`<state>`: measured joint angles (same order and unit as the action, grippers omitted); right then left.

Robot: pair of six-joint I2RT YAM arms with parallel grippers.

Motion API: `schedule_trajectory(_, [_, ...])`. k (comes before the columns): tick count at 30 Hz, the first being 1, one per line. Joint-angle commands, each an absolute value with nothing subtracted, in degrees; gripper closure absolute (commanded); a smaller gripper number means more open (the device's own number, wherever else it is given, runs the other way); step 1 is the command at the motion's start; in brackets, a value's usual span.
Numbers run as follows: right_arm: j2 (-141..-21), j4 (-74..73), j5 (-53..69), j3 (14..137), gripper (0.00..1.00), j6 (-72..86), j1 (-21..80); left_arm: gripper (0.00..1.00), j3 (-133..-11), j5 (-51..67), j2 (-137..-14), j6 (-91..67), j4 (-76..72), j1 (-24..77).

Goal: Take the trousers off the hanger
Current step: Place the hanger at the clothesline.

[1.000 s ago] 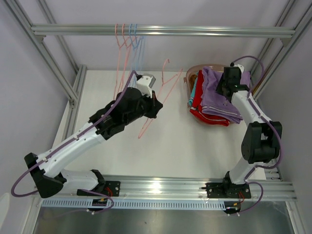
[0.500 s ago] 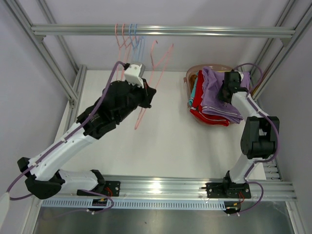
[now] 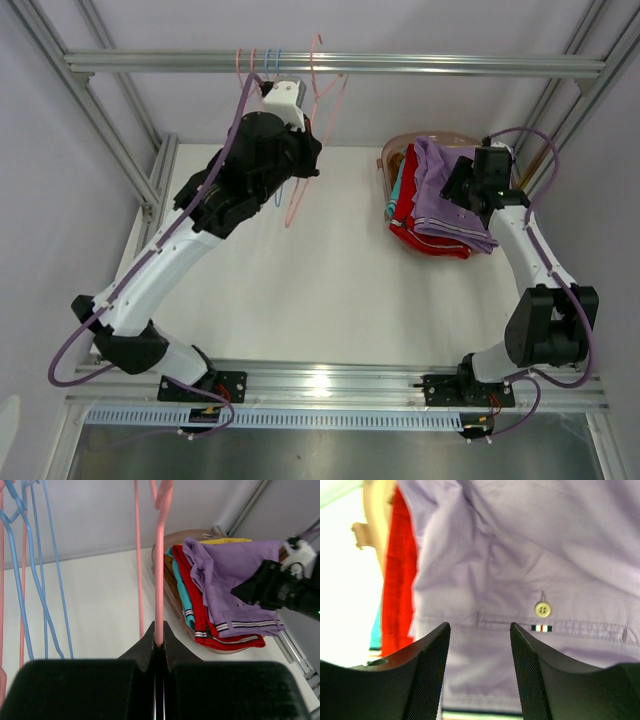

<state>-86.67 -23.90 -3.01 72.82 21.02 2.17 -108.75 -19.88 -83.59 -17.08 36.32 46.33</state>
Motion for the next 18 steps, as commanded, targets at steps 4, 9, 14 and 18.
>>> schedule_trajectory(4, [-83.50, -23.12, 1.23, 71.63, 0.43, 21.62, 2.46, 0.99, -112.15, -17.93, -86.48, -19.25, 34.01, 41.75])
schedule_trajectory(9, [-85.08, -21.62, 2.81, 70.40, 0.43, 21.62, 2.46, 0.99, -114.61, -14.86, -90.78, -20.13, 35.51, 37.81])
schedule_trajectory(14, [-86.31, -20.83, 4.92, 70.23, 0.43, 21.71, 3.08, 0.99, -115.49, -10.29, -93.86, -20.74, 35.68, 35.16])
schedule_trajectory(18, [-86.57, -20.48, 5.01, 69.79, 0.43, 21.62, 3.43, 0.99, -114.01, -9.23, -95.53, -20.92, 35.25, 34.19])
